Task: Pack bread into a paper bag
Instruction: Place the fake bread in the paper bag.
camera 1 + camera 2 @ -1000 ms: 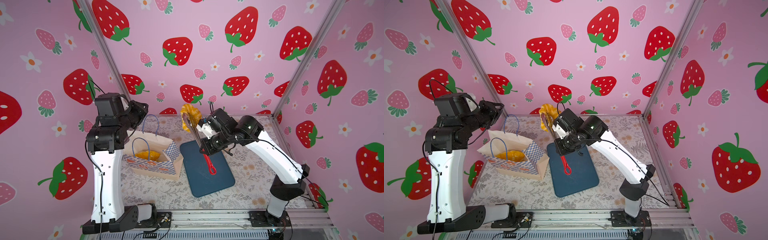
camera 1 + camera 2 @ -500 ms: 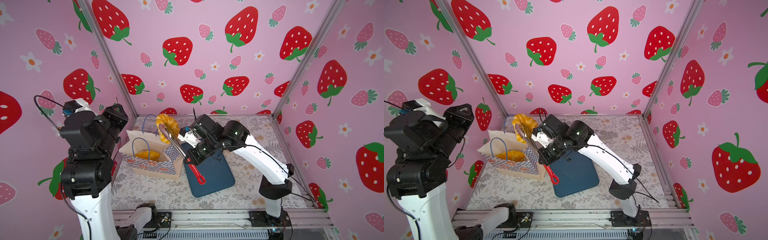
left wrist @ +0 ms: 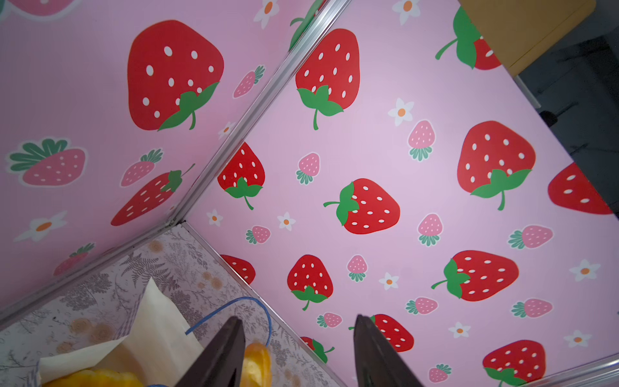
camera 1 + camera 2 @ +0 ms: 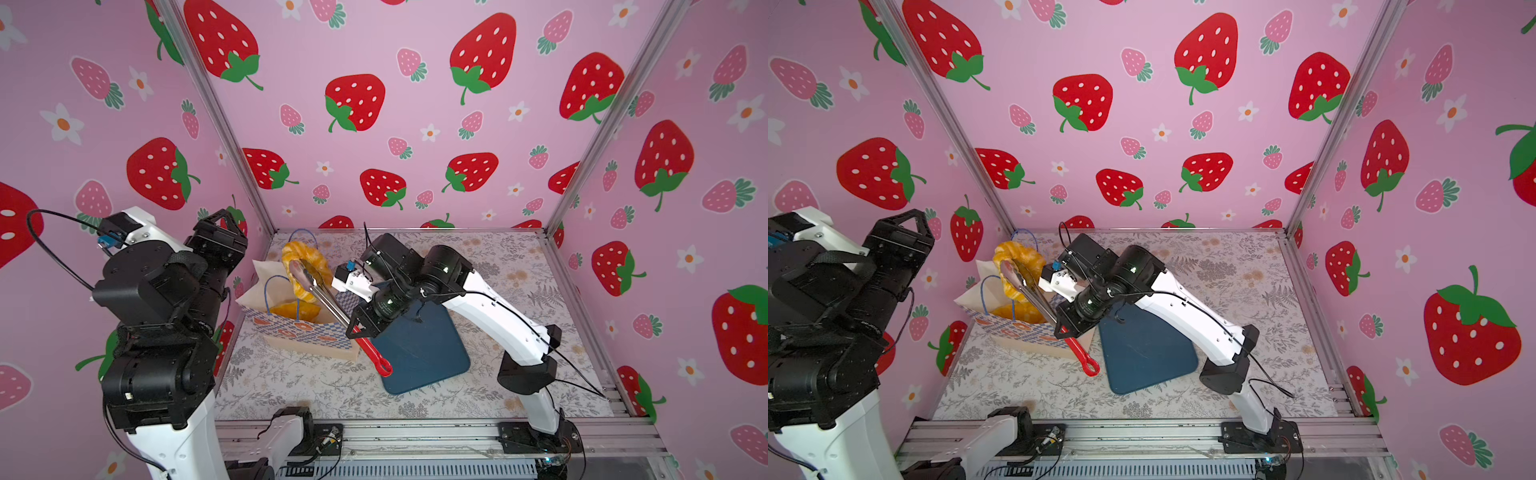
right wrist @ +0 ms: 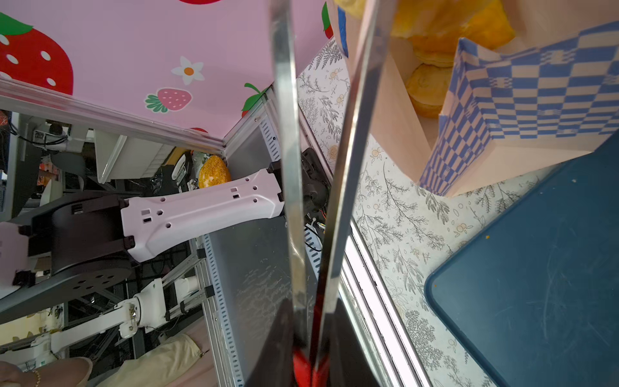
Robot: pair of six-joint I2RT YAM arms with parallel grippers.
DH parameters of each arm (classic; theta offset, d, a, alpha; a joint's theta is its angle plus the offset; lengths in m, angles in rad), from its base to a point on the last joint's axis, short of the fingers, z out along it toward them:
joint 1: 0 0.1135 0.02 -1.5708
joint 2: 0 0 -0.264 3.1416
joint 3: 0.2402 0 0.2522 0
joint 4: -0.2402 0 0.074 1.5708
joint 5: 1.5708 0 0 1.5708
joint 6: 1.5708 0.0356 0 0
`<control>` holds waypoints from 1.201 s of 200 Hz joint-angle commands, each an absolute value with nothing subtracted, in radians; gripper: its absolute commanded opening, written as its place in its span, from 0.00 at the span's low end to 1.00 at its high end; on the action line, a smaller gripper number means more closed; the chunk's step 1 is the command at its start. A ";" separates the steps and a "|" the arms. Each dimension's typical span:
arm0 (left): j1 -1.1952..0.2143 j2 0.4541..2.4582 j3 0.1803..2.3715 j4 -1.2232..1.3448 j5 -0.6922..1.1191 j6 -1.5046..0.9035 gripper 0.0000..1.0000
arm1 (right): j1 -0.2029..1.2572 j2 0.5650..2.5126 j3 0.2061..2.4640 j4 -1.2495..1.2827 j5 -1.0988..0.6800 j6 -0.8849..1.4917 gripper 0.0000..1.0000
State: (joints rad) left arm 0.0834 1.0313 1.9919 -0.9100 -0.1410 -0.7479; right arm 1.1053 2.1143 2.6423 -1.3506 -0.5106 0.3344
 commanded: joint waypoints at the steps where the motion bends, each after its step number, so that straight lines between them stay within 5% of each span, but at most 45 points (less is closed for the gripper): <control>1: 0.087 1.020 2.005 -0.922 -0.150 -0.727 0.64 | 1.108 2.113 2.674 -1.302 -0.547 0.300 0.00; 240: 0.086 1.057 1.929 -0.891 -0.103 -0.745 0.61 | 1.009 2.223 2.532 -1.259 -0.743 0.317 0.00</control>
State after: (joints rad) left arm 0.0834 1.0515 1.9400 -0.9173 -0.1196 -0.7422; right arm 1.0107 2.2330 2.5366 -1.2148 -0.7284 0.3504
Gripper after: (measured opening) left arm 0.612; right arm 0.151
